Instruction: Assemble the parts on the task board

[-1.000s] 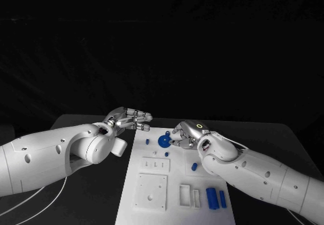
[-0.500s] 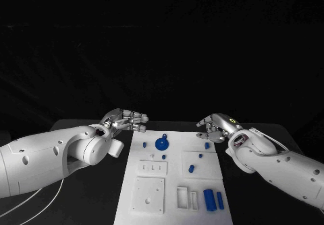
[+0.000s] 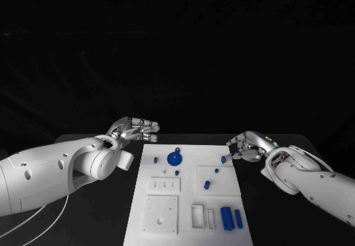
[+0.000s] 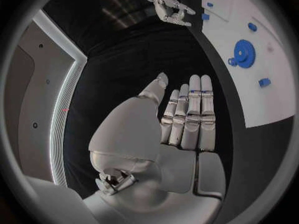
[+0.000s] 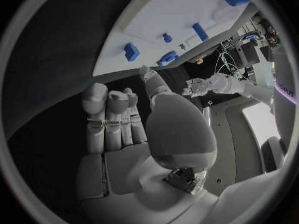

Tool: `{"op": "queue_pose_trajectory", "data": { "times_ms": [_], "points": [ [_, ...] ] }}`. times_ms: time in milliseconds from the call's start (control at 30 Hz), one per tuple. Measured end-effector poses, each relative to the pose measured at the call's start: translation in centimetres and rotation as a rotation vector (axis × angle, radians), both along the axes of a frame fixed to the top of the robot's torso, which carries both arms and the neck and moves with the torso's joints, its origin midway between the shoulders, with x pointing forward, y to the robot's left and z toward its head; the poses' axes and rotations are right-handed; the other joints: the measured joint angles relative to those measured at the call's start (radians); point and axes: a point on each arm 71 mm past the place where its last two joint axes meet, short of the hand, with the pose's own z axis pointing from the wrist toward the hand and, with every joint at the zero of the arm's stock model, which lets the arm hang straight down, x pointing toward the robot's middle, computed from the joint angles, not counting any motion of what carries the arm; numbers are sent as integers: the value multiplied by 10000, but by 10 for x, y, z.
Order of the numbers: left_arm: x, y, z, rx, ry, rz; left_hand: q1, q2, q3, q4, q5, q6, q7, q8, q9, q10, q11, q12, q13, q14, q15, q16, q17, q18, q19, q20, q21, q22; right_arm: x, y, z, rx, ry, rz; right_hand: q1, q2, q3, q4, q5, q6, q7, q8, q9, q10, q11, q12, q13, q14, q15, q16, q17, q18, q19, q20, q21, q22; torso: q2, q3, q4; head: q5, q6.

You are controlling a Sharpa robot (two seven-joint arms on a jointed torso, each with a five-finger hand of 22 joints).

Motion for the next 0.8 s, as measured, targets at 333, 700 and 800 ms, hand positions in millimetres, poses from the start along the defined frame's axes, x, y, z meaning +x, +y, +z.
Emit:
{"op": "queue_pose_trajectory", "data": {
  "times_ms": [333, 700, 800],
  "points": [
    [1, 2, -1, 0, -1, 21, -23, -23, 0, 0, 0, 0, 0, 0, 0, -40, 39, 0, -1, 0, 0, 0, 0, 1, -38, 38, 0, 11, 0, -5, -18, 188, 540, 69, 79, 79, -95, -44, 0, -72, 33, 0, 0, -35, 35, -39, -26, 0, 0, -33, -2, -8, 36, 36, -41, -1, 0, -17, -2, 4, -39],
    [1, 1, -2, -3, 39, -22, -23, -22, 0, 0, 0, 0, 0, 0, 0, -76, 75, 0, -1, 0, 0, 0, 0, 1, -37, 38, 40, 20, 5, -1, -31, 265, 857, 101, 80, 79, -91, -126, -1, -91, 20, 0, 0, -35, 36, -39, -10, 0, 0, -33, 15, -54, 36, 35, -41, -2, 15, -53, 47, -25, -130],
    [1, 1, -2, -3, 47, -32, -22, -22, 0, 0, 0, 0, 0, 0, 0, -76, 75, 0, -1, 0, 0, 0, 0, 0, -37, 38, 40, 20, 5, 1, -34, 259, 933, 122, 78, 159, -73, -145, -60, -91, 20, 0, 0, -34, 36, -39, 7, 0, 0, -33, 38, -55, 36, 35, -41, -2, 35, -51, 53, -19, -141]
  ]
}}
